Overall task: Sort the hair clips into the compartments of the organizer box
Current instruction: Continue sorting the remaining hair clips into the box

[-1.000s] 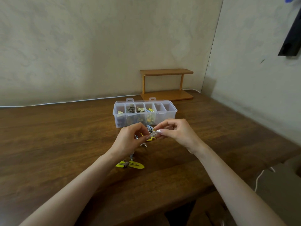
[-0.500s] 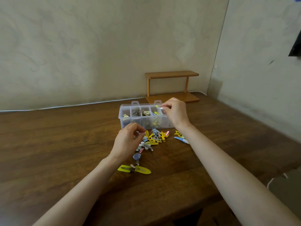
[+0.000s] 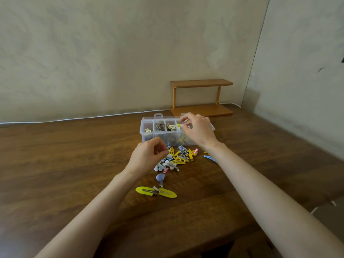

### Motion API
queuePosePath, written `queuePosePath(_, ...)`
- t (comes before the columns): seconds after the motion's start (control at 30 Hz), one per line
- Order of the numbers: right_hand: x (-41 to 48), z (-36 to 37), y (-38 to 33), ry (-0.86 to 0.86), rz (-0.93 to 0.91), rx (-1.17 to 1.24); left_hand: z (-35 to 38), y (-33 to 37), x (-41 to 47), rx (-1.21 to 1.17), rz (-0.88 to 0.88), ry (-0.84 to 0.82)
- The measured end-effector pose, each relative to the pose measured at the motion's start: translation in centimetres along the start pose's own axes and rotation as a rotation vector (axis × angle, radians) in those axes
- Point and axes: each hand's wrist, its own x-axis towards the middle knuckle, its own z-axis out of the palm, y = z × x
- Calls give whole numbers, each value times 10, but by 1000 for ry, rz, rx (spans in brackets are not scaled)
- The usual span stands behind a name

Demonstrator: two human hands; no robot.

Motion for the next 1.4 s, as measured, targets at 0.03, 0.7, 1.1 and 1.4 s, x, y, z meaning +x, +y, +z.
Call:
queuePosePath(0.03,-4,-2,0,19,2,30,-3,0,0,7,3,-28)
queuePosePath(0.7,-75,-37,42,120,211,211,-15,0,-1,51,16,-163)
queuePosePath(1.1,-82,-57,70,-135,328,-31,5,2,-5,38,102,-135)
queuePosePath(1.4,-87,-56,80,-221,402,-18,30,24,1,32,176,-175)
